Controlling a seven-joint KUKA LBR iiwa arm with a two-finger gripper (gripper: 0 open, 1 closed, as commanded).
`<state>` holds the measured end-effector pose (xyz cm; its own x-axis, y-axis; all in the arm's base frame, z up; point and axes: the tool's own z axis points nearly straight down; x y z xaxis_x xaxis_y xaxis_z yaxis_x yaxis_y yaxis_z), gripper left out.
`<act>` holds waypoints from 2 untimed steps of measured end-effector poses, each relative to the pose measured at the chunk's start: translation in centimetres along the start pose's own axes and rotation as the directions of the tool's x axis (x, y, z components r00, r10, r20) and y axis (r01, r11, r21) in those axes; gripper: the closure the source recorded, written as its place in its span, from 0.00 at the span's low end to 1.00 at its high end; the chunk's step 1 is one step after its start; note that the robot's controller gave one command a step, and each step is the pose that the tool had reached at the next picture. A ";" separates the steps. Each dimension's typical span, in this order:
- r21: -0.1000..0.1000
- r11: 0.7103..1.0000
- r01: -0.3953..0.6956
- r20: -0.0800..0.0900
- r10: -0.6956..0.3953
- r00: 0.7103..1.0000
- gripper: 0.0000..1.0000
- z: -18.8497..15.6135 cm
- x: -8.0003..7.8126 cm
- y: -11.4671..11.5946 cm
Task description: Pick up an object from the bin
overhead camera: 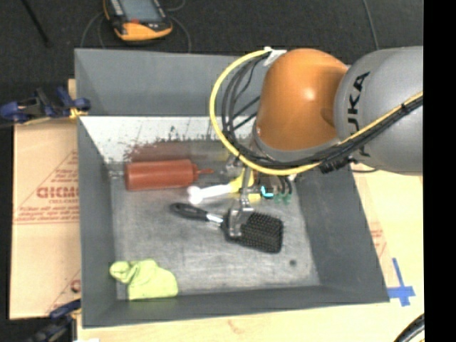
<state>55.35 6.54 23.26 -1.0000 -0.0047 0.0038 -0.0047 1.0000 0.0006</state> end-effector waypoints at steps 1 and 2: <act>-0.001 1.000 -0.002 0.008 0.002 1.000 0.00 -0.4 -0.1 0.0; -0.001 0.998 -0.067 0.011 0.067 0.998 0.00 7.3 0.8 -4.4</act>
Offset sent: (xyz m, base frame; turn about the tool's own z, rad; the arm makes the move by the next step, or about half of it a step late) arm -0.0213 -0.0949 -0.1626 0.1377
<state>54.53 2.10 15.96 -0.9980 0.0621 -0.0075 0.0621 0.9981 0.0017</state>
